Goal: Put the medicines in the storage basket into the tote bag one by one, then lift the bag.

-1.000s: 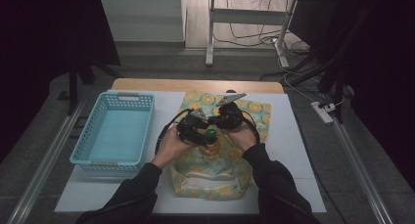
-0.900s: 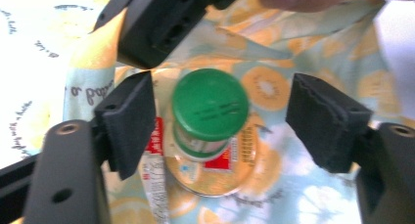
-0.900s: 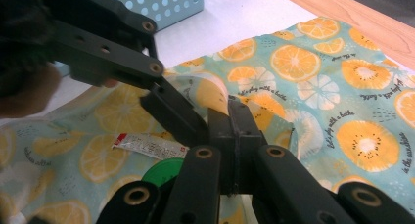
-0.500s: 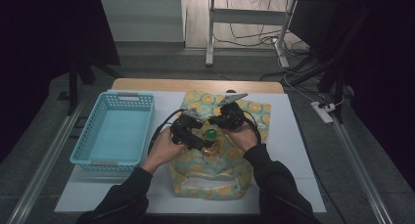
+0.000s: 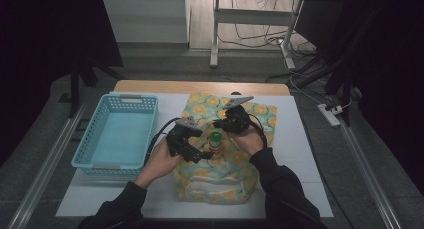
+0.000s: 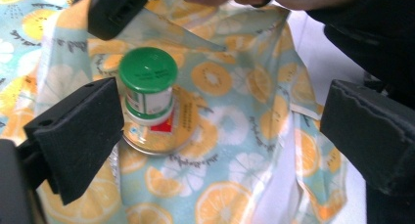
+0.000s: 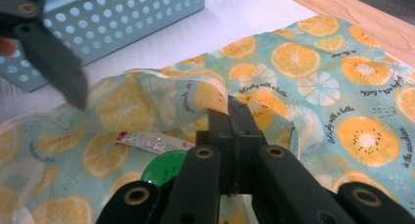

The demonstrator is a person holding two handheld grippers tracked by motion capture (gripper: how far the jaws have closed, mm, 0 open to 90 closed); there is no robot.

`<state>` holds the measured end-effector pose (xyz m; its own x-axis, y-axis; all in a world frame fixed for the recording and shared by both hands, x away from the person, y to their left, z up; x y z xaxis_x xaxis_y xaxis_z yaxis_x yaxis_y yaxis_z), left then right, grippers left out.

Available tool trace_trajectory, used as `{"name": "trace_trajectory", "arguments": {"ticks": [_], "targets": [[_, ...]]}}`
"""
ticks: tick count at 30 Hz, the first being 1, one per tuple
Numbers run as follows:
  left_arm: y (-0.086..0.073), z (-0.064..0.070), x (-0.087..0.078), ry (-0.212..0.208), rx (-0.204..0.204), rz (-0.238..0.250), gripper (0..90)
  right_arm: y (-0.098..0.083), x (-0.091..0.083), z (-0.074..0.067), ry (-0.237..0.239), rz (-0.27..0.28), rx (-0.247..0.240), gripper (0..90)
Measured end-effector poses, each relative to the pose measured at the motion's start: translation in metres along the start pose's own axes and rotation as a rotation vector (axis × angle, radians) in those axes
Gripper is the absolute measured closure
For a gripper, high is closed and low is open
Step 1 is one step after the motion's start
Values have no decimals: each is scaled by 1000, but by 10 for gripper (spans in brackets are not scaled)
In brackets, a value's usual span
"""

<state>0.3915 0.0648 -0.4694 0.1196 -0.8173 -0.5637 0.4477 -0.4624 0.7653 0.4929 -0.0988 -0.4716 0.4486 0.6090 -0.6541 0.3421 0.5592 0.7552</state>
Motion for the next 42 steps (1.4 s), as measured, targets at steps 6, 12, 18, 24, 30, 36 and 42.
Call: {"name": "trace_trajectory", "arguments": {"ticks": [6, 12, 18, 24, 30, 36, 42], "targets": [[-11, 9, 1, -23, 8, -17, 30, -2, 0, 0, 0, -2, 0, 900], [-21, 17, 5, -4, 22, -30, 14, -3, 0, 0, 2, -2, 1, 900], [-30, 22, 9, 5, 20, -41, 8, -4, 0, -1, 2, -5, 1, 900], [-37, 23, 13, 16, 8, -73, 11, -3, -2, -2, 1, -4, -2, 900], [-41, 25, 21, 23, 11, -89, 16, -2, -4, -4, 3, 0, -5, 900], [-50, 22, 37, 30, 12, -123, 17, -1, -5, -5, 5, 1, -7, 900], [-61, 20, 55, 65, 58, -199, 18, -3, -3, -5, 7, -2, -8, 900]]}}
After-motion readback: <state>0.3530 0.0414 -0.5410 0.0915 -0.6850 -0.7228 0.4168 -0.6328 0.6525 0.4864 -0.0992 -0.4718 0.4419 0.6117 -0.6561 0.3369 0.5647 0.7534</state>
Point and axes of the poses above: each handheld gripper's, and its own axes: x roughly forward along the jaws, y roughly out of its top, z roughly to its right, the point moved 3 cm from there along x, roughly forward along the jaws, and after that the axes turned 9 degrees about -y, right-handed, at the moved point
